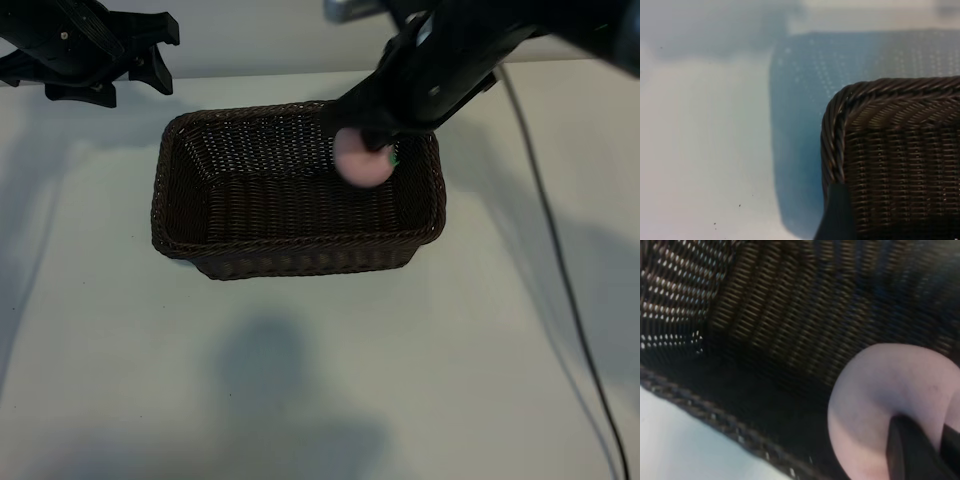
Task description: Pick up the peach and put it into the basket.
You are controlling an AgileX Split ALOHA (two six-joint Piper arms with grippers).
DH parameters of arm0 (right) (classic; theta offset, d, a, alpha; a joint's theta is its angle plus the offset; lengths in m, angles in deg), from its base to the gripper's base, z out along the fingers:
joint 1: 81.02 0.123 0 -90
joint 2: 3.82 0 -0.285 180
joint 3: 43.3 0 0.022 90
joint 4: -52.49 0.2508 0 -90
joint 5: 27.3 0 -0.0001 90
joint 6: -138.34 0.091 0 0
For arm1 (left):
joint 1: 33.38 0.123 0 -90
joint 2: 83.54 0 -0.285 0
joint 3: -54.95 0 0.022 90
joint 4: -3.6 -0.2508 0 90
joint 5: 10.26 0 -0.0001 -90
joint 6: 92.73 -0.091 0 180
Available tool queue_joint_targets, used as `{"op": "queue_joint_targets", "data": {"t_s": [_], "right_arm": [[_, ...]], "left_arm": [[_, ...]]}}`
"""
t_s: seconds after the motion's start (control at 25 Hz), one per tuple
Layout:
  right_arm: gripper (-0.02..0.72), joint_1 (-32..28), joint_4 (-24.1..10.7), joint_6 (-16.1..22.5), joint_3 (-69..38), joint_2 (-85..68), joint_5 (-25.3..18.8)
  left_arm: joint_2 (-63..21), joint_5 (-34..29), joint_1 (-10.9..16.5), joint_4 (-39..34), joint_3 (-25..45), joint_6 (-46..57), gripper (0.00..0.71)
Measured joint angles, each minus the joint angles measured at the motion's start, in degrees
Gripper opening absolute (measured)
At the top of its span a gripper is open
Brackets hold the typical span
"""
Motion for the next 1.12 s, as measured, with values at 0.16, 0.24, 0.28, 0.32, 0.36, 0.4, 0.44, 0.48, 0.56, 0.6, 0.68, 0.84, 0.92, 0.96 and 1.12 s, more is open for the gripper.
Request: {"op": "queue_joint_targets", "data": {"t_s": [0.16, 0.24, 0.28, 0.32, 0.36, 0.4, 0.44, 0.48, 0.56, 0.6, 0.68, 0.84, 0.92, 0.96, 1.12], "right_arm": [[0.045, 0.9, 0.0, -0.8, 0.0, 4.5, 2.7], [0.045, 1.1, 0.0, -0.8, 0.0, 6.4, 2.9], [0.045, 1.1, 0.0, -0.8, 0.0, 7.1, 2.9], [0.045, 1.1, 0.0, -0.8, 0.0, 7.6, 3.0], [0.046, 1.1, 0.0, -0.9, 0.0, 8.0, 3.0], [0.049, 1.1, -0.1, -1.2, 0.0, 8.2, 3.1], [0.054, 1.1, -0.1, -1.5, 0.0, 8.3, 3.3], [0.061, 1.1, -0.1, -1.6, 0.0, 8.3, 3.3], [0.109, 1.1, -0.1, -1.7, 0.0, 8.3, 3.3], [0.143, 1.1, -0.1, -1.8, 0.0, 8.3, 3.2], [0.257, 1.1, 0.1, -2.2, 0.0, 8.3, 2.9], [0.482, 1.1, 0.2, -3.4, 0.0, 8.1, 2.2], [0.532, 1.1, 0.2, -3.6, 0.1, 7.8, 2.0], [0.542, 1.1, 0.1, -3.6, 0.3, 7.4, 1.7], [0.528, 1.1, -1.4, -3.2, 5.4, 5.8, -2.1]], "left_arm": [[0.0, 0.0, 0.0, 0.0, 0.0, 0.1, 0.595], [0.0, 0.0, 0.0, 0.0, 0.0, 0.1, 0.595], [0.0, 0.0, 0.0, 0.0, 0.0, 0.1, 0.595], [0.0, 0.0, 0.0, 0.0, 0.0, 0.1, 0.595], [0.0, 0.0, 0.0, 0.0, 0.0, 0.1, 0.595], [0.0, 0.0, 0.0, 0.0, 0.0, 0.1, 0.595], [0.0, 0.0, 0.0, 0.0, 0.0, 0.1, 0.595], [0.0, 0.0, 0.0, 0.0, 0.0, 0.1, 0.595], [0.0, 0.0, 0.0, 0.0, 0.0, 0.1, 0.595], [0.0, 0.0, 0.0, 0.0, 0.0, 0.1, 0.595], [0.0, 0.0, 0.0, 0.0, 0.0, 0.1, 0.595], [0.0, 0.0, 0.0, 0.0, 0.0, 0.1, 0.595], [0.0, 0.0, 0.0, 0.0, 0.0, 0.1, 0.595], [0.0, 0.0, 0.0, 0.0, 0.0, 0.1, 0.595], [0.0, 0.0, 0.0, 0.0, 0.0, 0.1, 0.595]]}}
